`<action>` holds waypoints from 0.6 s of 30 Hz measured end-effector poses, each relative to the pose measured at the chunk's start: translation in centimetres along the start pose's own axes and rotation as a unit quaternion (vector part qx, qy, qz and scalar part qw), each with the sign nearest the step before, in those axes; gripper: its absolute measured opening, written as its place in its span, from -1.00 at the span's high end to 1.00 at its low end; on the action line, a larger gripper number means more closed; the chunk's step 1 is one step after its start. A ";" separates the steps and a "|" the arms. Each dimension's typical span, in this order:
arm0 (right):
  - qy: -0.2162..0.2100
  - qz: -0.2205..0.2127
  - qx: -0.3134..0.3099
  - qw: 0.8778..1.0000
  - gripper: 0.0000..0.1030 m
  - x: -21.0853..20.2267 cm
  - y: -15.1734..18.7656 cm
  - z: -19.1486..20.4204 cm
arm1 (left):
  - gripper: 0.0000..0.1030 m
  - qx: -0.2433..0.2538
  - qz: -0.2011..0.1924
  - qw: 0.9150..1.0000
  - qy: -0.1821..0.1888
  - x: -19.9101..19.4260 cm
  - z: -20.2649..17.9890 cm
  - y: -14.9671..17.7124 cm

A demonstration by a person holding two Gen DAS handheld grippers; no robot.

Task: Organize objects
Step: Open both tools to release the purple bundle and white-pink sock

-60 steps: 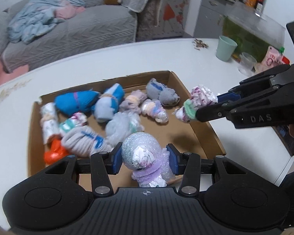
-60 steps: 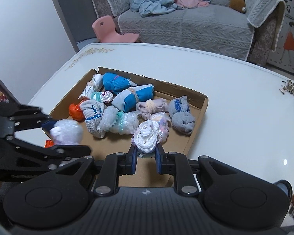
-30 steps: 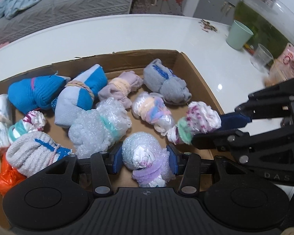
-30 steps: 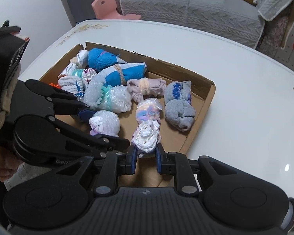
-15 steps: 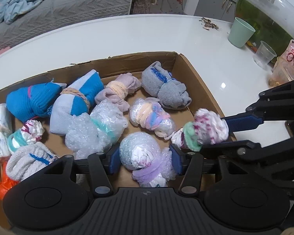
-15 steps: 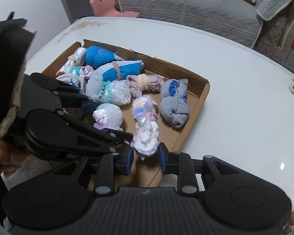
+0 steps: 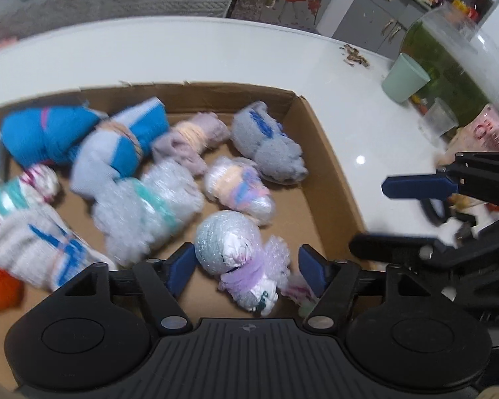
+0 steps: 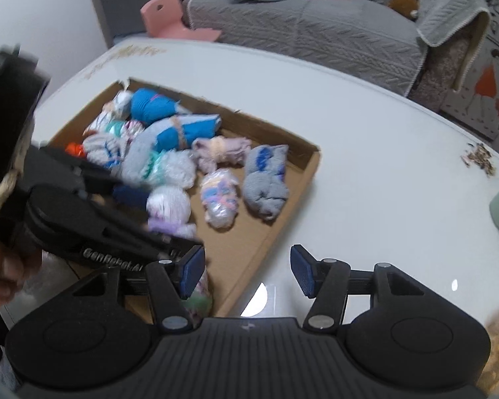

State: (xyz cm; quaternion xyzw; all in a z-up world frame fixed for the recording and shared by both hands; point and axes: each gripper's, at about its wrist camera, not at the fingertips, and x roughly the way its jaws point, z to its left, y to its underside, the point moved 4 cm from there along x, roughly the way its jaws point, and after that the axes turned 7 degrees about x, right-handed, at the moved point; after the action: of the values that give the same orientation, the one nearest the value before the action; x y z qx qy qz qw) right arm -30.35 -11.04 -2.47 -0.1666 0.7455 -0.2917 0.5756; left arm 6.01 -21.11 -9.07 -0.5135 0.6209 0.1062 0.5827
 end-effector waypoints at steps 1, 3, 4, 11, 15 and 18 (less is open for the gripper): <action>-0.002 -0.004 0.006 1.000 -0.08 -0.2 -0.1 -0.3 | -0.48 -0.001 0.000 1.000 0.008 0.1 -0.2 0.1; 0.001 -0.009 0.012 1.000 -0.09 -0.2 -0.3 -0.6 | -0.49 0.000 0.003 1.000 0.014 0.4 -0.6 0.1; 0.003 -0.009 0.014 1.000 -0.09 -0.2 -0.3 -0.7 | -0.49 0.002 0.001 1.000 0.012 0.5 -0.9 0.0; -0.019 -0.021 -0.007 1.000 -0.10 -0.3 -0.5 -0.8 | -0.55 0.000 -0.007 1.000 0.003 0.0 -0.8 -0.6; -0.024 -0.022 -0.013 0.999 -0.12 -0.5 -0.4 -0.6 | -0.59 0.006 -0.018 1.000 -0.018 -1.1 -0.3 -0.7; -0.034 -0.024 -0.016 0.999 -0.13 -0.8 -0.1 -0.3 | -0.63 0.021 -0.019 0.999 -0.026 -1.7 -0.2 -0.7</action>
State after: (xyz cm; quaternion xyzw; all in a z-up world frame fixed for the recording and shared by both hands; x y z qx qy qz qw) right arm -30.43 -10.60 -1.70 -0.2033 0.7259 -0.2875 0.5909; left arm 6.05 -20.71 -7.26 -0.5102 0.5974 0.0955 0.6113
